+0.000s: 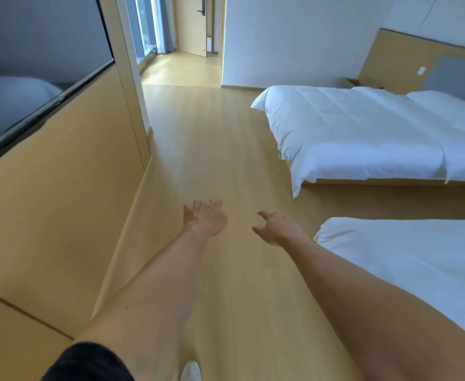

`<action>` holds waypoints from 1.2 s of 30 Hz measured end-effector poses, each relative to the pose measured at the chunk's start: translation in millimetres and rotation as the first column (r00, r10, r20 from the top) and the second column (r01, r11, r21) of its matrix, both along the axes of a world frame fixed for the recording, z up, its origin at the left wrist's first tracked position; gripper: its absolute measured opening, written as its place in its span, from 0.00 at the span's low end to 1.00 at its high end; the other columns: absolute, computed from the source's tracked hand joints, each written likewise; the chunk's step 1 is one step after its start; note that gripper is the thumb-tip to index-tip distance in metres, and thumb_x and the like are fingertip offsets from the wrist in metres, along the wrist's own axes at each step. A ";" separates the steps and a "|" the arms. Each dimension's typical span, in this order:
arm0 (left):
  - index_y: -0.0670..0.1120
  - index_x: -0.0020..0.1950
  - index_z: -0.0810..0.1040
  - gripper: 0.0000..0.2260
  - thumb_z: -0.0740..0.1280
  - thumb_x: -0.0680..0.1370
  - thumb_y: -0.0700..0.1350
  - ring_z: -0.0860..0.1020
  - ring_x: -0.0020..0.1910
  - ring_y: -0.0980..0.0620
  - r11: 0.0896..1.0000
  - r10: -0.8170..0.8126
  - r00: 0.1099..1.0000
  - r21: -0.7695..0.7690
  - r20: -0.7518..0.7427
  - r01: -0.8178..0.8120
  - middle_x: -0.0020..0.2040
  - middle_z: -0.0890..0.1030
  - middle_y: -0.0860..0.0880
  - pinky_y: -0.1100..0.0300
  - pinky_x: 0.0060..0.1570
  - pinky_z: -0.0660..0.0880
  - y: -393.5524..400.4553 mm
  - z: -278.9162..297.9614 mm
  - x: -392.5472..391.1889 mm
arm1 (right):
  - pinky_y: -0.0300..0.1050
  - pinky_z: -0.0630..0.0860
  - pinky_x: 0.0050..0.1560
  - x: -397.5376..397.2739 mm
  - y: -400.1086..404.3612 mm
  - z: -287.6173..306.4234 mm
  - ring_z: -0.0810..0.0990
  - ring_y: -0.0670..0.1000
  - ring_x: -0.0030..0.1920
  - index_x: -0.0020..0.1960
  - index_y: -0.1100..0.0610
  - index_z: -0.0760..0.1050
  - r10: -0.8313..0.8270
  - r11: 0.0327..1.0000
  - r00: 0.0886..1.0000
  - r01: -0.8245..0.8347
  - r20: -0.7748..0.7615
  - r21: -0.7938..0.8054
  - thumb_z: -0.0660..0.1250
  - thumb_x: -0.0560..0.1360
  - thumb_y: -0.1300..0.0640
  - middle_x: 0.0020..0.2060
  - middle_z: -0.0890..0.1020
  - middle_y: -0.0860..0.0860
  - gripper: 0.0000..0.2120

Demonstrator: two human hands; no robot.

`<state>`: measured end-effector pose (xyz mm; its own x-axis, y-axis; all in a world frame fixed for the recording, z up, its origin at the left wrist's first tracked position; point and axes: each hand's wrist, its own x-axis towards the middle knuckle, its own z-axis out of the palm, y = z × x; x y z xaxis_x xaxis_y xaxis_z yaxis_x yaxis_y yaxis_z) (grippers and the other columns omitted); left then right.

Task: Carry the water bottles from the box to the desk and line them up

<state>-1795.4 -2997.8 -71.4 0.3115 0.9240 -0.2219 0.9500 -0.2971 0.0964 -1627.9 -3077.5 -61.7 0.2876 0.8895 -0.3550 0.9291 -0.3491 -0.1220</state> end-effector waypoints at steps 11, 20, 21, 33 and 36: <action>0.54 0.79 0.62 0.22 0.51 0.84 0.53 0.63 0.76 0.45 0.993 -0.062 0.996 -0.103 -0.060 0.055 0.78 0.64 0.49 0.46 0.71 0.58 149.6 -0.5 0.1 | 0.54 0.61 0.75 14.4 134.5 6.7 0.61 0.56 0.77 0.81 0.45 0.53 -0.055 0.998 0.997 0.057 0.053 -0.034 0.53 0.82 0.37 0.78 0.62 0.53 0.30; 0.55 0.82 0.56 0.25 0.52 0.84 0.56 0.53 0.81 0.46 0.984 -0.078 0.996 -0.165 -0.049 0.069 0.83 0.54 0.52 0.41 0.77 0.48 249.0 -10.4 40.3 | 0.56 0.55 0.78 59.1 238.6 -15.1 0.53 0.55 0.80 0.81 0.44 0.50 -0.064 0.996 0.998 0.064 0.015 -0.055 0.54 0.81 0.35 0.80 0.58 0.54 0.33; 0.55 0.82 0.56 0.25 0.52 0.84 0.56 0.52 0.81 0.46 0.984 -0.072 0.996 -0.168 -0.047 0.063 0.83 0.54 0.52 0.41 0.77 0.47 262.2 -11.6 48.0 | 0.56 0.54 0.78 66.5 253.7 -17.6 0.53 0.55 0.80 0.81 0.44 0.50 -0.060 0.996 0.998 0.060 0.010 -0.059 0.54 0.81 0.35 0.80 0.57 0.54 0.33; 0.55 0.82 0.57 0.25 0.52 0.84 0.54 0.52 0.81 0.47 0.981 0.064 0.995 -0.181 -0.074 -0.076 0.83 0.54 0.52 0.42 0.77 0.48 441.2 -7.0 150.3 | 0.57 0.53 0.78 179.9 455.1 -25.4 0.53 0.55 0.80 0.81 0.44 0.50 0.042 0.997 0.997 -0.046 -0.059 -0.067 0.55 0.80 0.34 0.81 0.57 0.54 0.34; 0.56 0.81 0.57 0.24 0.51 0.84 0.54 0.53 0.81 0.47 0.980 0.070 0.995 -0.183 -0.076 -0.083 0.82 0.55 0.52 0.42 0.76 0.48 473.9 -4.1 174.4 | 0.57 0.54 0.78 205.4 491.6 -27.3 0.53 0.55 0.80 0.81 0.44 0.51 0.049 0.996 0.996 -0.054 -0.070 -0.070 0.55 0.80 0.34 0.80 0.57 0.54 0.34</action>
